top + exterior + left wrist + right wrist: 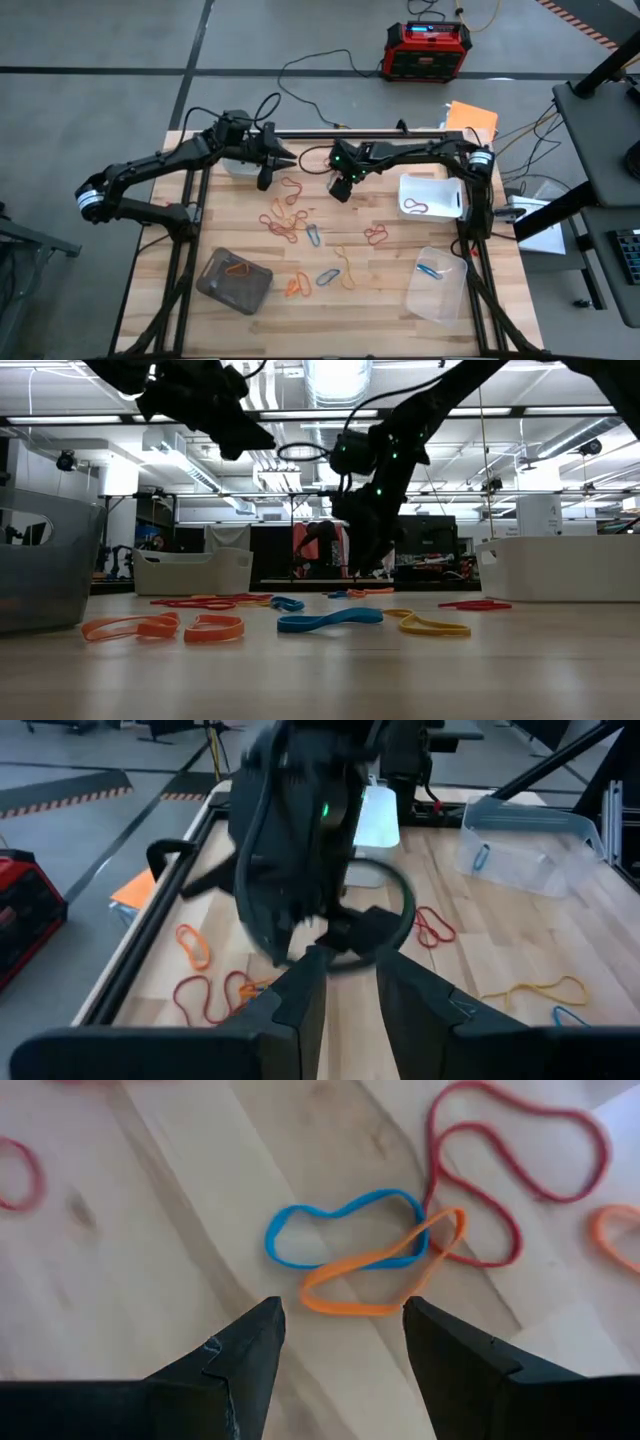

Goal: Sort rubber bands into baskets
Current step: Put the orange rubber band into the black bin

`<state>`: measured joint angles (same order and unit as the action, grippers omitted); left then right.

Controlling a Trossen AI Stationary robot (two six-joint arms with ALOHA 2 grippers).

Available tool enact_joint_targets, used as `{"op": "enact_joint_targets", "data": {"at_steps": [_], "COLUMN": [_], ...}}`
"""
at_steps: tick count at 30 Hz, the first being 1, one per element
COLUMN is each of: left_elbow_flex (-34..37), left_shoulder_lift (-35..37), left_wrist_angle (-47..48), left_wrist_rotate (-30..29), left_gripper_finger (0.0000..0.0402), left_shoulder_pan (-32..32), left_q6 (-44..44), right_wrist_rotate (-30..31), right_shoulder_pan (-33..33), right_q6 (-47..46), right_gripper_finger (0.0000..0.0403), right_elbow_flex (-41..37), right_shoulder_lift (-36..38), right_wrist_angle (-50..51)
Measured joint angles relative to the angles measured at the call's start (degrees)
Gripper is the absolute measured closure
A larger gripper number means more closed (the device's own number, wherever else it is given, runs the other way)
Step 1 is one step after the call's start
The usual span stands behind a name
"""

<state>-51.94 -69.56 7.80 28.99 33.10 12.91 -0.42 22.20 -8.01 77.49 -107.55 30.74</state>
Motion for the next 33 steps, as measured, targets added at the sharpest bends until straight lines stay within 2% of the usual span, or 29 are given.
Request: {"op": "enact_joint_targets", "data": {"at_steps": [9, 15, 18, 24, 28, 33], "left_elbow_flex": [0.0, 0.0, 0.0, 0.0, 0.0, 0.1], "left_shoulder_lift": [-0.9, -1.0, -1.0, -1.6, -2.6, -3.2], "left_wrist_angle": [-2.9, -2.9, -2.9, -2.9, -3.2, -3.7], "left_wrist_rotate": [0.0, 0.1, 0.1, 0.1, 0.1, 0.1], "left_gripper_finger": [0.0324, 0.0324, 0.0324, 0.0324, 0.0324, 0.0324], "left_shoulder_pan": [-0.1, -0.1, -0.2, -0.9, -2.0, -4.3], "left_q6": [-0.4, -1.3, -1.7, -1.9, -1.9, -1.4], "right_wrist_rotate": [-0.1, -0.2, 0.9, 0.9, -0.1, -0.5], "right_shoulder_pan": [0.0, -0.2, -0.3, -0.3, -0.8, -1.8], "right_q6": [6.8, 6.3, 6.6, 8.5, 9.4, 10.1], "right_gripper_finger": [0.0202, 0.0211, 0.0248, 0.0378, 0.0392, 0.0394], "right_elbow_flex": [0.0, 0.2, 0.2, 0.0, -1.5, -5.2], "right_shoulder_lift": [-5.9, -8.4, -8.4, -6.6, -2.1, 7.8], "right_wrist_angle": [-5.0, -5.2, -5.1, -4.4, -1.8, -0.2]}}
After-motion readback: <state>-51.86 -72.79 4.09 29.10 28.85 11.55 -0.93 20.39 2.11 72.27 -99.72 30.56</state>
